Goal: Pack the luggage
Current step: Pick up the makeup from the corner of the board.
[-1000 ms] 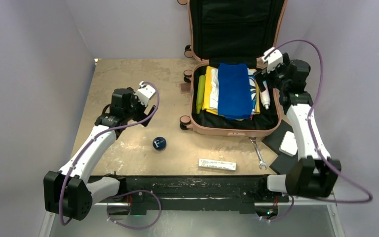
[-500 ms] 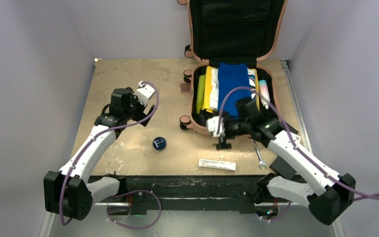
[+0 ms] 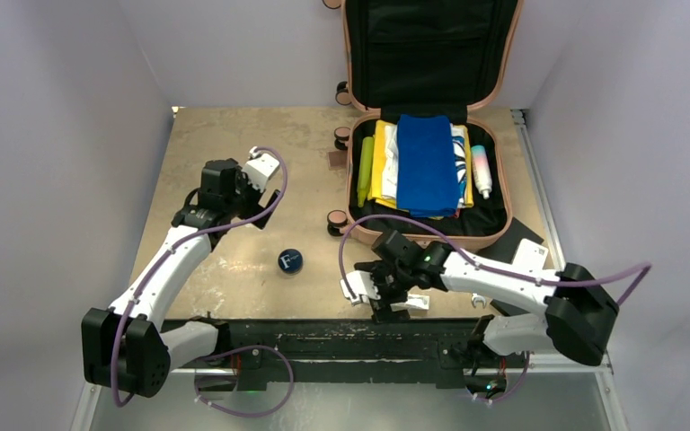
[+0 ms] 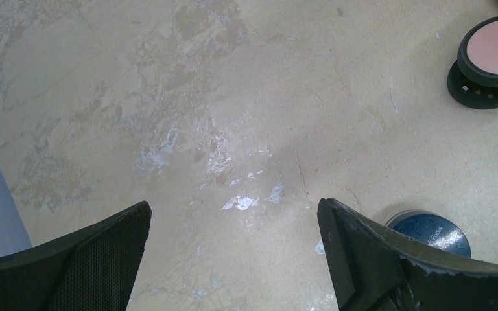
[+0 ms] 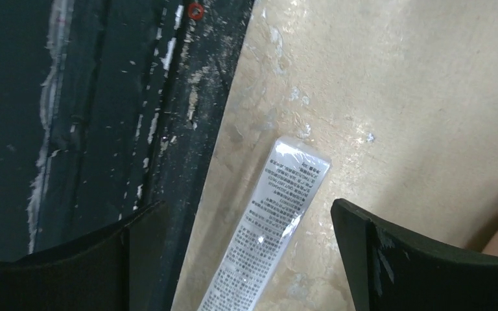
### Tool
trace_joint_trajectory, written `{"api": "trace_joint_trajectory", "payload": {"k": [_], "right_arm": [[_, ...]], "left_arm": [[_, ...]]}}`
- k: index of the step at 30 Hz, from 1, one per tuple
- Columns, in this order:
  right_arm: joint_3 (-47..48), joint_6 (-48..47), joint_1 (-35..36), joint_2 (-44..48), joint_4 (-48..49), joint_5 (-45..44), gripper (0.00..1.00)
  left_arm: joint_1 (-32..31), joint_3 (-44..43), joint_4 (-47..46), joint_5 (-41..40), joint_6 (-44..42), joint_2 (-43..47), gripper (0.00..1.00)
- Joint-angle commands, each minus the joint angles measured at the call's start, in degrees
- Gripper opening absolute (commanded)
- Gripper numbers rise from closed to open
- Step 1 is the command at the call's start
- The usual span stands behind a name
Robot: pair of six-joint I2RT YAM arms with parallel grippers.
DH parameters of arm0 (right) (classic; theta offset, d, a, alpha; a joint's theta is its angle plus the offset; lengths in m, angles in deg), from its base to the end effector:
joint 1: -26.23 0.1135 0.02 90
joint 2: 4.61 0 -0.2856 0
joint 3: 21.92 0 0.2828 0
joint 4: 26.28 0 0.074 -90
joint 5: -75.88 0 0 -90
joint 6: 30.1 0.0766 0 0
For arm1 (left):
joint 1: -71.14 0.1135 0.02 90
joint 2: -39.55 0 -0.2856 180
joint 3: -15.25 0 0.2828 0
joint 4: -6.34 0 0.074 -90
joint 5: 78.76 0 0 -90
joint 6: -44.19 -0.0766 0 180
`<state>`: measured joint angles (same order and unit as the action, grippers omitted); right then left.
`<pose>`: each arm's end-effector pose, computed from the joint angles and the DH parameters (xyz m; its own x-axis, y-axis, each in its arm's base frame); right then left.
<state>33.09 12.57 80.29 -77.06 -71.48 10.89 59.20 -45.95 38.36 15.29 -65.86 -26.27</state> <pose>0.1320 0.2373 0.1737 0.2700 -0.7628 -0.5876 -0.9579 -0.2748 -0.0834 0.2979 -0.0685 0.2615 -0.4587 0.4465 -0.7682 0.4461 0.8634 0.2355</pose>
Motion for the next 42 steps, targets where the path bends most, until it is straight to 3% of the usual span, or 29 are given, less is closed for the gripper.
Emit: {"api": "trace_joint_trajectory", "payload": {"k": [1, 6, 10, 16, 21, 24, 31, 36, 42], "right_arm": [[-1.05, 4.91, 0.91, -2.16, 7.32, -6.45, 0.99], [-2.89, 6.07, 1.13, -2.56, 11.28, -11.29, 0.95], [-3.36, 6.59, 1.13, -5.23, 11.99, -11.97, 0.78], [-3.35, 6.99, 1.31, -7.57, 11.34, -11.66, 0.62], [-1.62, 6.81, 1.31, -6.98, 10.05, -13.15, 0.35], [1.9, 5.72, 1.31, -4.82, 6.23, -11.22, 0.27], [7.69, 6.09, -1.54, 4.52, 3.32, -6.07, 0.2], [16.36, 8.42, -11.01, 7.05, 1.66, 1.44, 0.19], [22.27, 17.0, -22.79, 6.8, 12.22, -10.41, 0.17]], "left_arm": [[0.78, -0.28, -1.8, -0.28, 0.92, -0.14, 0.99], [0.96, -0.11, -2.06, -0.21, 0.98, -0.19, 0.99], [1.05, -0.09, -2.17, -0.19, 0.96, -0.14, 0.99], [1.13, -0.01, -2.28, 0.03, 0.98, 0.25, 0.99], [1.22, -0.01, -2.28, 0.16, 0.99, 0.26, 0.99], [1.22, -0.14, -2.24, 0.25, 1.06, 0.17, 0.99], [1.31, -0.34, -2.1, 0.3, 1.16, 0.21, 0.99], [1.31, -0.53, -1.9, 0.5, 1.22, -0.08, 0.99], [1.31, -0.66, -1.84, 0.69, 1.24, 0.23, 0.99]]}}
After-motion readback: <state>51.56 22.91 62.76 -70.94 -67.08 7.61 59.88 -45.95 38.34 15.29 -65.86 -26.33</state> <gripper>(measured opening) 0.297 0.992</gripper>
